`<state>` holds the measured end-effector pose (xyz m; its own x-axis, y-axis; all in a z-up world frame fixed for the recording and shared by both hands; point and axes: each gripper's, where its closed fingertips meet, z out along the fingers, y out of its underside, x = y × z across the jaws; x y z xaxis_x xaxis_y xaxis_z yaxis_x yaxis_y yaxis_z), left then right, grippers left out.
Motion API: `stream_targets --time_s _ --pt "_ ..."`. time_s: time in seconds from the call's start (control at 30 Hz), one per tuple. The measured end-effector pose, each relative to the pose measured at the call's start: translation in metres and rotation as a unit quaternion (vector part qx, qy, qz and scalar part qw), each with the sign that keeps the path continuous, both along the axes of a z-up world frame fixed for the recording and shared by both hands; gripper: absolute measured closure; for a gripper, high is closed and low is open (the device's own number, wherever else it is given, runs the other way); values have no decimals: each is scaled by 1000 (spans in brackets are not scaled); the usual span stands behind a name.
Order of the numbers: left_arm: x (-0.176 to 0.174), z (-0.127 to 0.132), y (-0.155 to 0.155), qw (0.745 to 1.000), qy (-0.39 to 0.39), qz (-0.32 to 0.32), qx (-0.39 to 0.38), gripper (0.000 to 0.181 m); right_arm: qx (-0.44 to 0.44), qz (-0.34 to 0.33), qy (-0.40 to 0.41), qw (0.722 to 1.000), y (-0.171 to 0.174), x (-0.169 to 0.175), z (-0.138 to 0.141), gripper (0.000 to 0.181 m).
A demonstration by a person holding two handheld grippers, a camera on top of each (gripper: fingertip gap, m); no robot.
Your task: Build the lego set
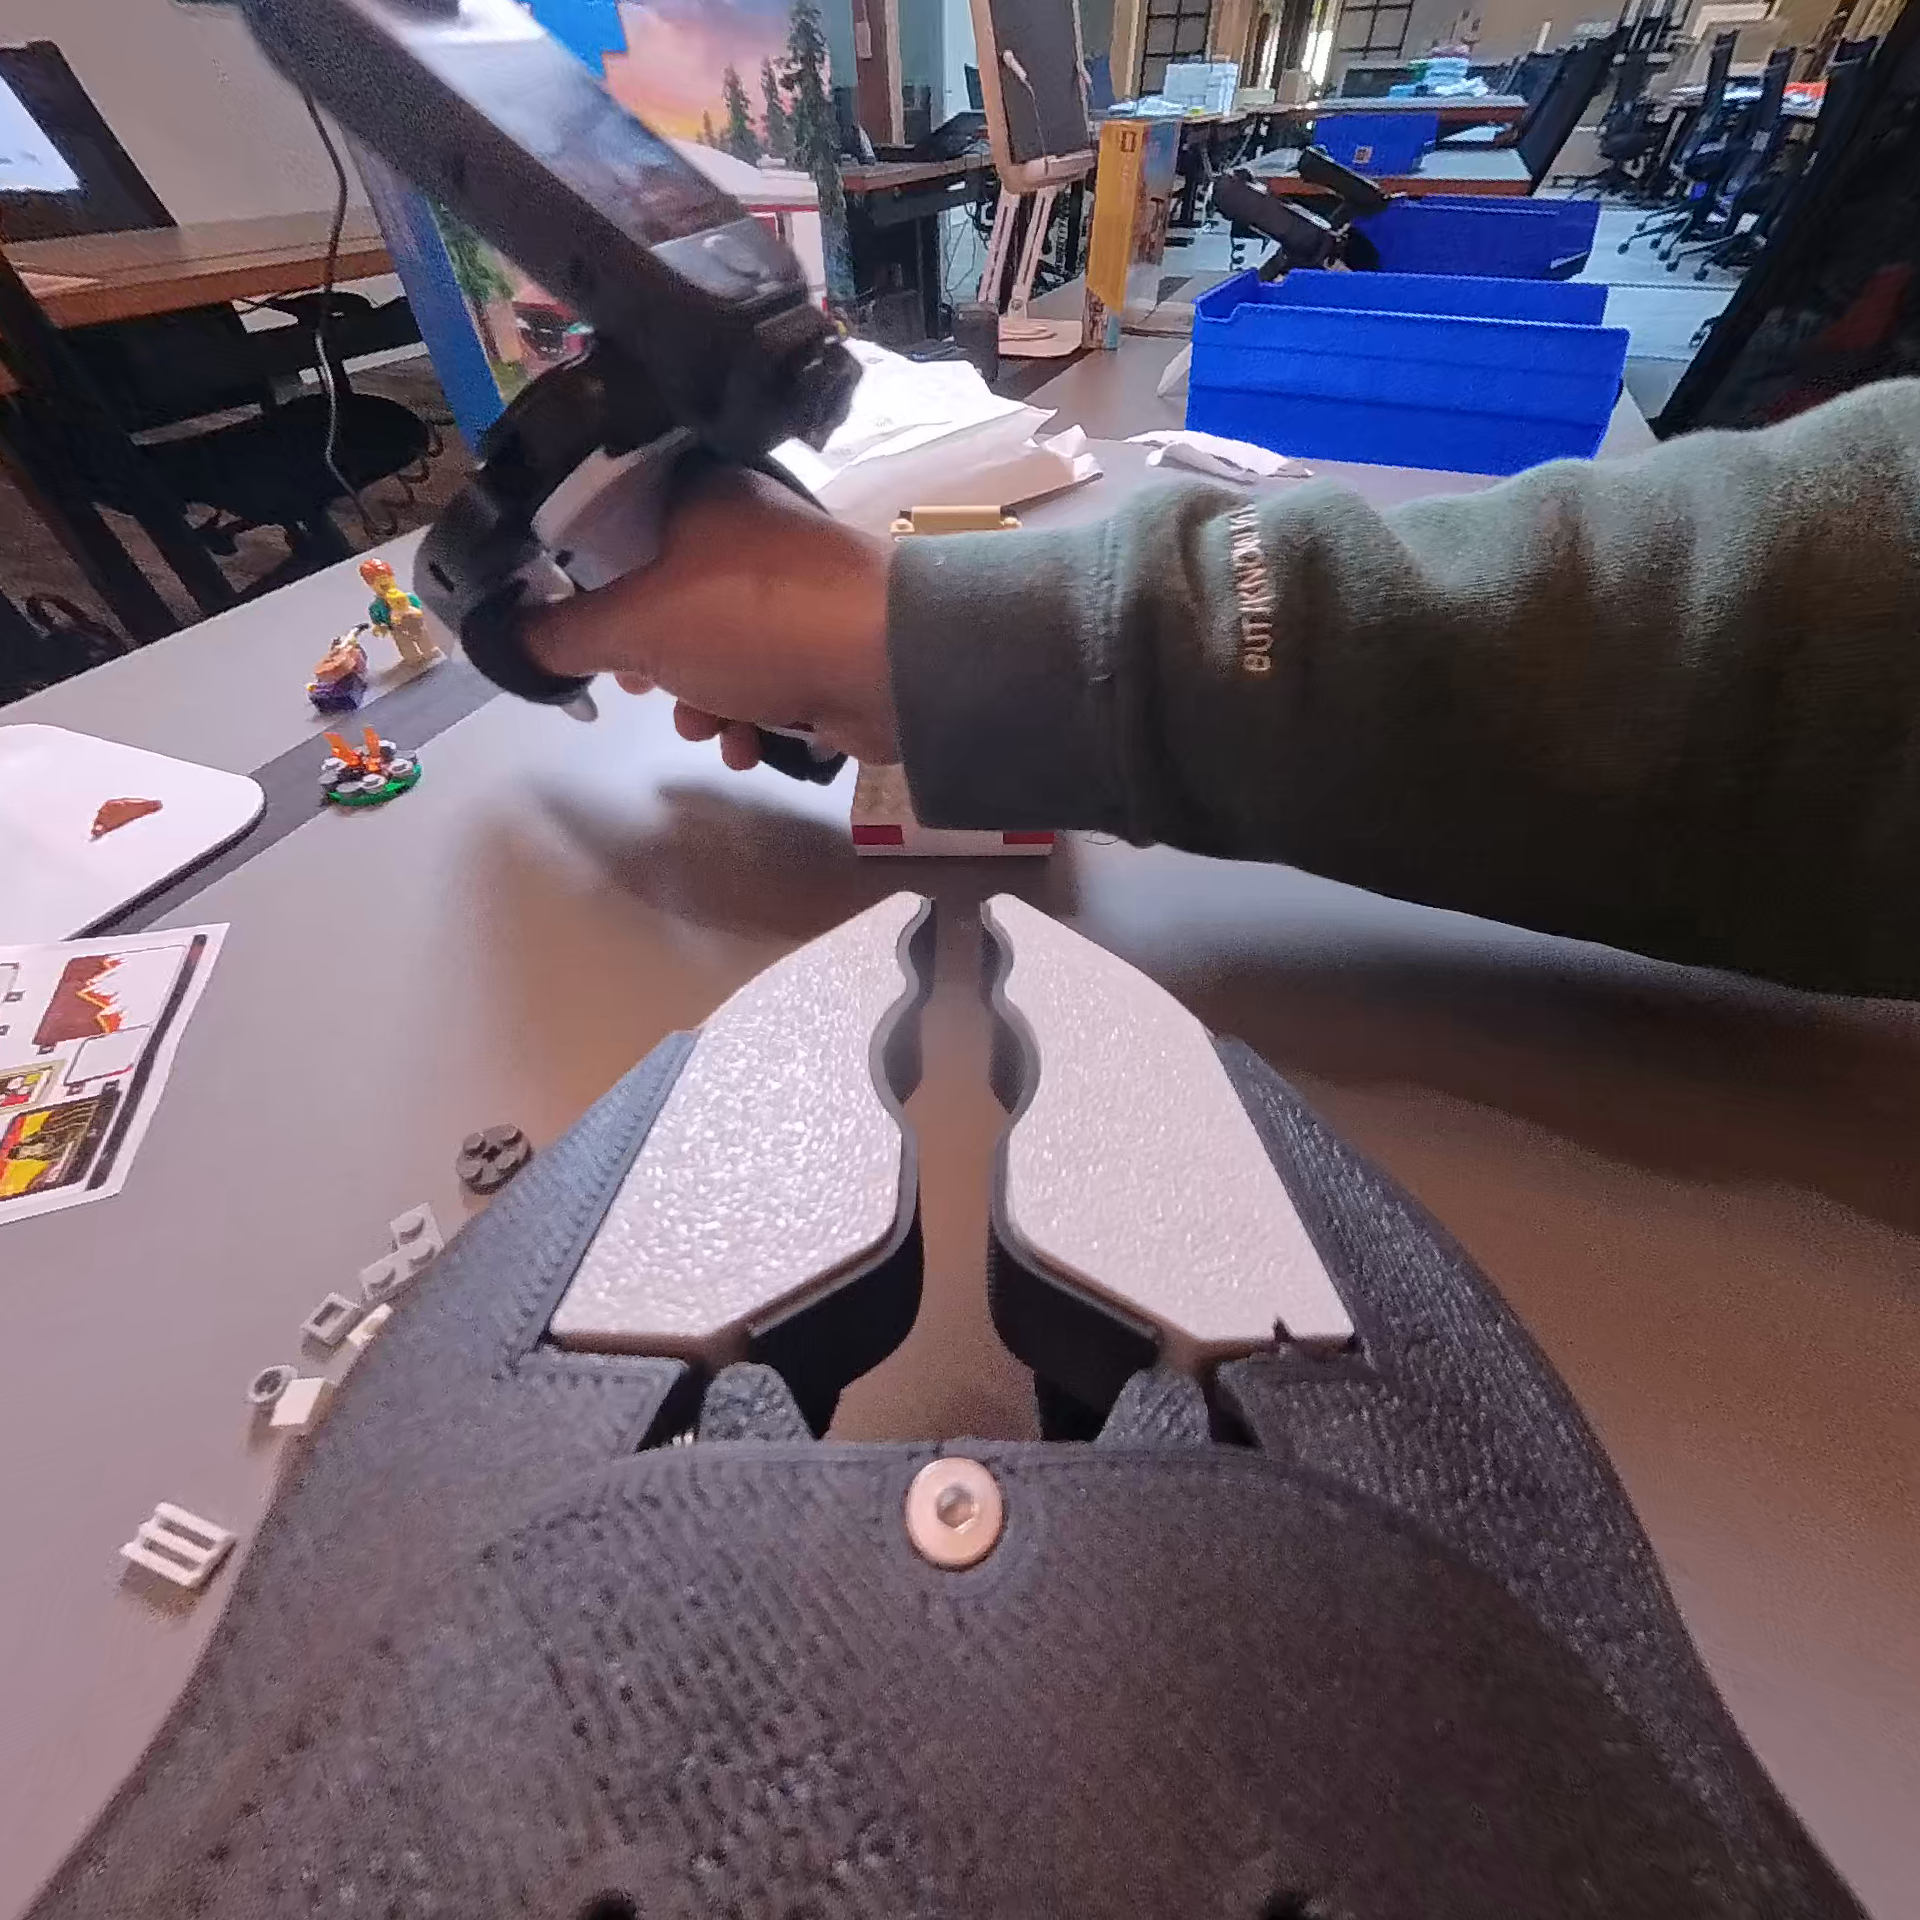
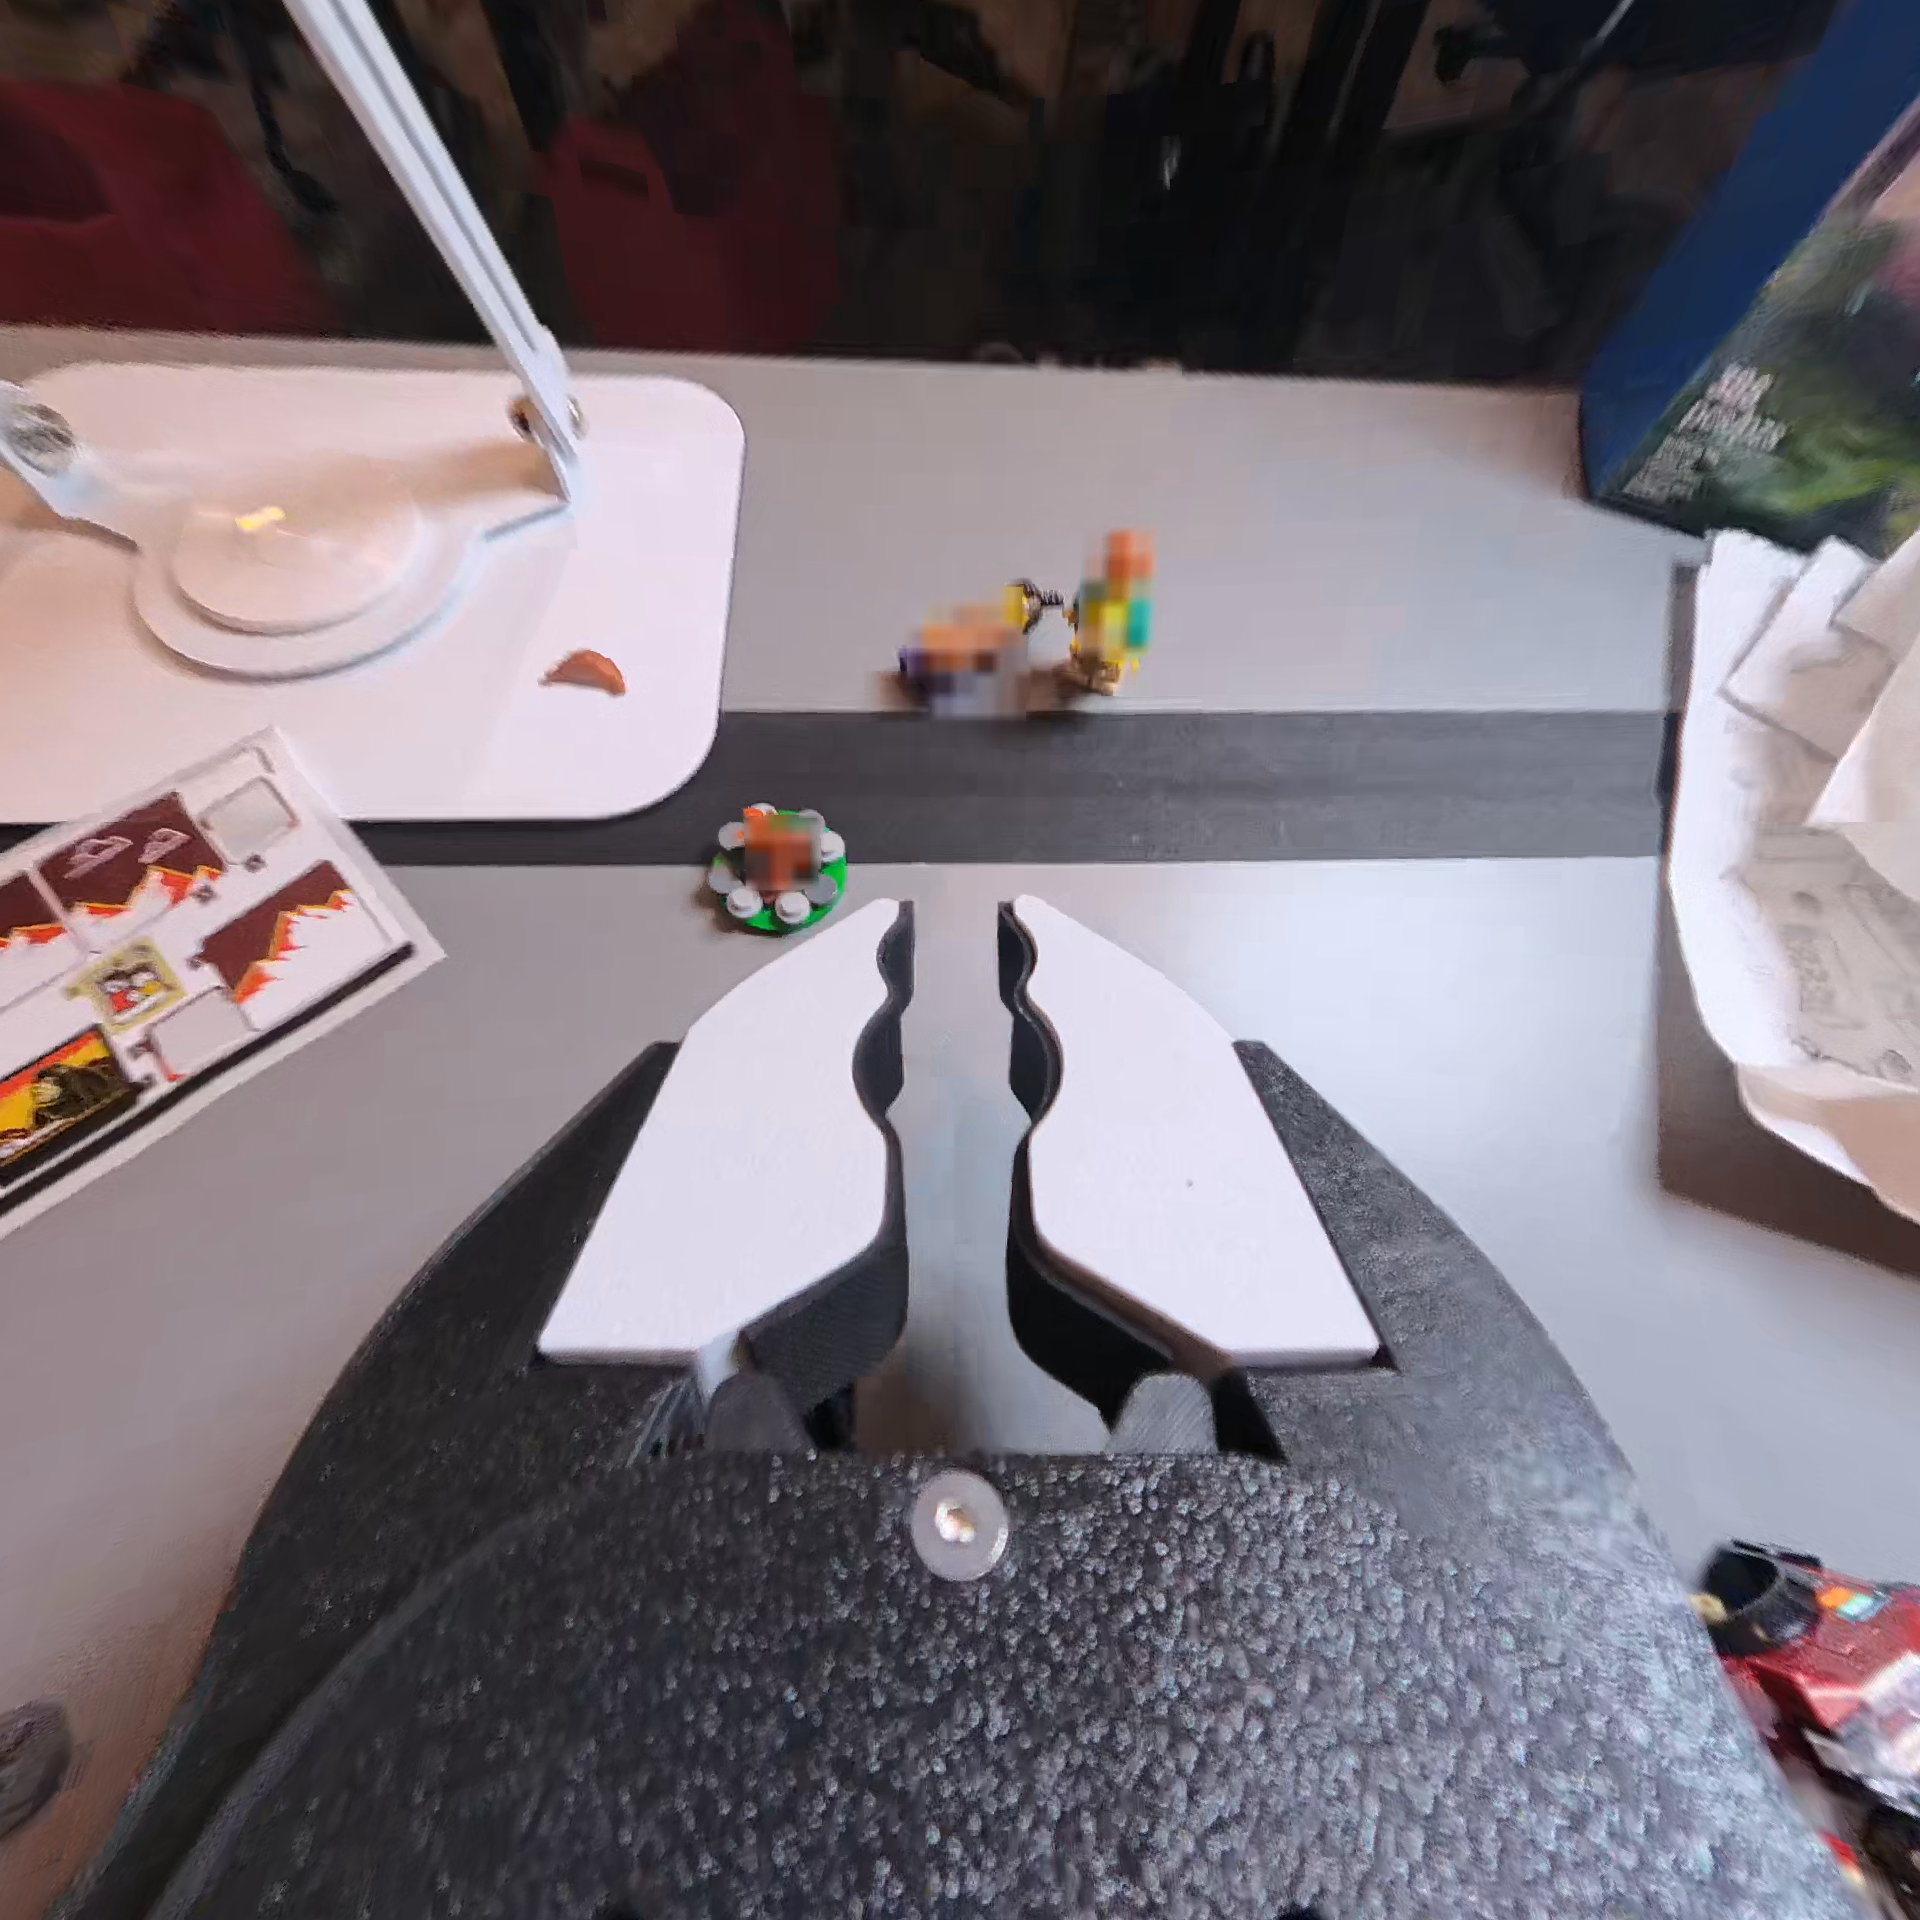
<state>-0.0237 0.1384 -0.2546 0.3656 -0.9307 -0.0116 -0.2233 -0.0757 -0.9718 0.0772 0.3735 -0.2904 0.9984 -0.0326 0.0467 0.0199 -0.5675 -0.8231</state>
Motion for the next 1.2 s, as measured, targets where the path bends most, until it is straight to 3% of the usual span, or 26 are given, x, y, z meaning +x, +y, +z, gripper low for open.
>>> stream_targets --time_s 0.2,0.4,0.6,1.2 --pt "-5 2 6 1000 -6 16 0 174 119 75 -19 990 -22 -13 69 162" --pt "-11 3 15 999 -12 34 -1 173 185 143 -24 972 -67 -9 106 156" --pt "-20 1 29 998 -21 59 -13 173 243 202 -27 949 -98 -15 110 151" --pt "-42 26 44 989 -69 123 33 165 280 236 0 930 -102 -25 106 139"
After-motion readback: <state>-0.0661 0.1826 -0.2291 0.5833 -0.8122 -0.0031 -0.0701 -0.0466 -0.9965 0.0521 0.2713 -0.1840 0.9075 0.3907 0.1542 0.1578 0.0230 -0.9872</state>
